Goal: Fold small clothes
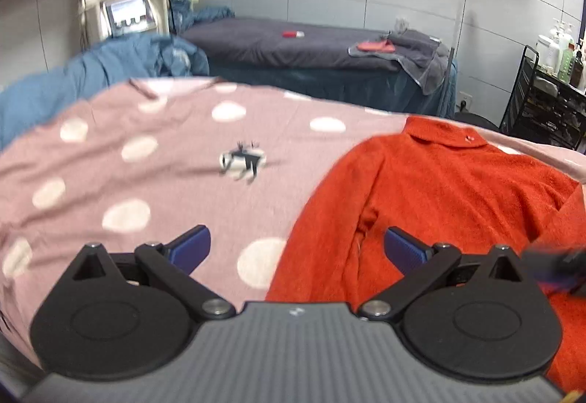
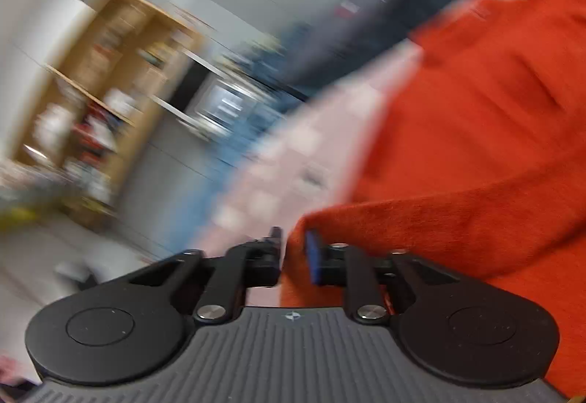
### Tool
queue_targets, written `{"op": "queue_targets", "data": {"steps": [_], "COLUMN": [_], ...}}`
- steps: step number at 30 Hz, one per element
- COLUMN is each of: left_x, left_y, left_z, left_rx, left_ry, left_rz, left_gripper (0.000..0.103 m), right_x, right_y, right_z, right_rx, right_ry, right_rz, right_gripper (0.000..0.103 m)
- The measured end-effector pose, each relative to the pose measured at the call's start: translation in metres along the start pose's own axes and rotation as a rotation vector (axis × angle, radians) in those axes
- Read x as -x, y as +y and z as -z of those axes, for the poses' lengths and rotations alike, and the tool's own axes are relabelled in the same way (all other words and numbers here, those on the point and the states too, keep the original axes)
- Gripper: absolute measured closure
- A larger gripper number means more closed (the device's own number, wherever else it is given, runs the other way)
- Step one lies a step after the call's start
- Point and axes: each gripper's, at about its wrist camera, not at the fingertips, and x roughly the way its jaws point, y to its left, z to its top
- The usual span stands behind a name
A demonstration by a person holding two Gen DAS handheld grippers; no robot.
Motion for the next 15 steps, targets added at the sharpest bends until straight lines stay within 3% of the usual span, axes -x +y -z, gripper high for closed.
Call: {"op": "queue_targets", "data": {"steps": [4,7,11,13,15], "left_x": [-0.015,-0.031,-0.047,-0.055,-0.069], "left_y": [-0.011,-0.03,-0.046,-0.047,-0.047], "left_z": [0.016,0.03,0.041,0.044,0.045], "left_rx": [-0.04,-0.063,-0.105,-0.123,-0.135], "left_ry": [0.056,0.094,0.114,0.116,0.168], "left_rz": [0.083,0.154,0.168,0.181,0.222], "left_gripper": [0.0,0.0,0.0,0.0,0.001], "right_x": [0.031,0.065,0.097,0.102,0.097], "right_y": [-0.029,-0.036,-0.047,-0.049,-0.044], "right_z": [-0.014,-0.053,-0.113,-0.13,-0.135], "right_rx": [0.026,0.149,0.182,0.221,0.267], "right_ry": [-0.008,-0.104,-0.195,-0.178,-0.163], "right_rz": [0.122,0.283,0.535,0.56,0.578], "right_gripper": [0.055,0.055,0.048,0.047,0.047]}}
